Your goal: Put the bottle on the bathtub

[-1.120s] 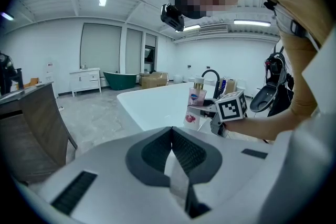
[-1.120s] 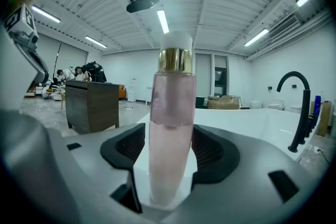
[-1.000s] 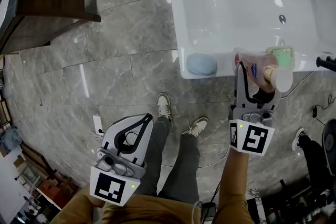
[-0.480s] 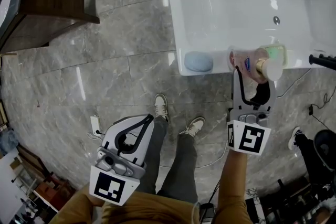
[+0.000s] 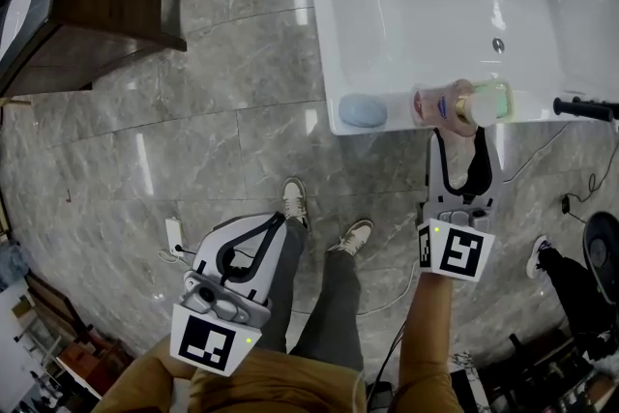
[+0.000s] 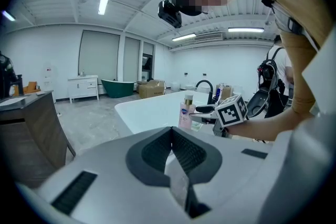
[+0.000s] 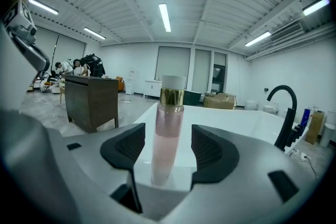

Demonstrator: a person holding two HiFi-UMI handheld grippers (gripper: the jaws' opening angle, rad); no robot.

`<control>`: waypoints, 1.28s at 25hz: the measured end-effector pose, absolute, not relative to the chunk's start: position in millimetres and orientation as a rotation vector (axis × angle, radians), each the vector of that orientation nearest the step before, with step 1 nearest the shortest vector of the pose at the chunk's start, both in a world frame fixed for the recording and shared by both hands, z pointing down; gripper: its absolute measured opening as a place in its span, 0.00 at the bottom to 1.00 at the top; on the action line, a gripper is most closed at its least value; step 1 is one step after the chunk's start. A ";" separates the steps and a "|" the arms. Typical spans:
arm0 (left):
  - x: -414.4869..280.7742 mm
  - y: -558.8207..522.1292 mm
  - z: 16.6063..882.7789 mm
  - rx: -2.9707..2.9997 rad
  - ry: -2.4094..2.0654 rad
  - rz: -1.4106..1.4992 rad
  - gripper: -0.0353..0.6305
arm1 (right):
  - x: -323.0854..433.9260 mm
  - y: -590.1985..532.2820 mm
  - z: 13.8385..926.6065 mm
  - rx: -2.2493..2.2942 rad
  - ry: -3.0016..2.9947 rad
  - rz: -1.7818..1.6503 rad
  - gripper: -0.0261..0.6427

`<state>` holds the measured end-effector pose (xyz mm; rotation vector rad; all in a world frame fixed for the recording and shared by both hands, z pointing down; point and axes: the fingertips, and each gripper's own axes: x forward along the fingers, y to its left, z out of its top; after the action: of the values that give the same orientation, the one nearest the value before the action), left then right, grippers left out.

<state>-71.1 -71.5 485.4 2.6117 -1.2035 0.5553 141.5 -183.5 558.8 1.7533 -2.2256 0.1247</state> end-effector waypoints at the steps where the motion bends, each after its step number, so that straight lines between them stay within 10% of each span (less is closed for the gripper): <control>1: -71.8 -68.7 481.9 2.615 -1.203 0.557 0.06 | 142.0 -179.8 555.0 1.758 -2.223 0.129 0.44; 12: -72.4 -45.3 441.1 2.674 -1.191 0.512 0.06 | 138.2 -145.1 510.9 1.744 -2.209 0.108 0.42; 32: -86.6 -23.6 380.3 2.785 -1.198 0.469 0.06 | 149.6 -91.2 435.0 1.861 -2.137 0.231 0.05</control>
<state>-86.6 -23.6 380.3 2.7849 -1.1981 0.4686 149.6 -91.2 435.0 1.8611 -2.1366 0.2311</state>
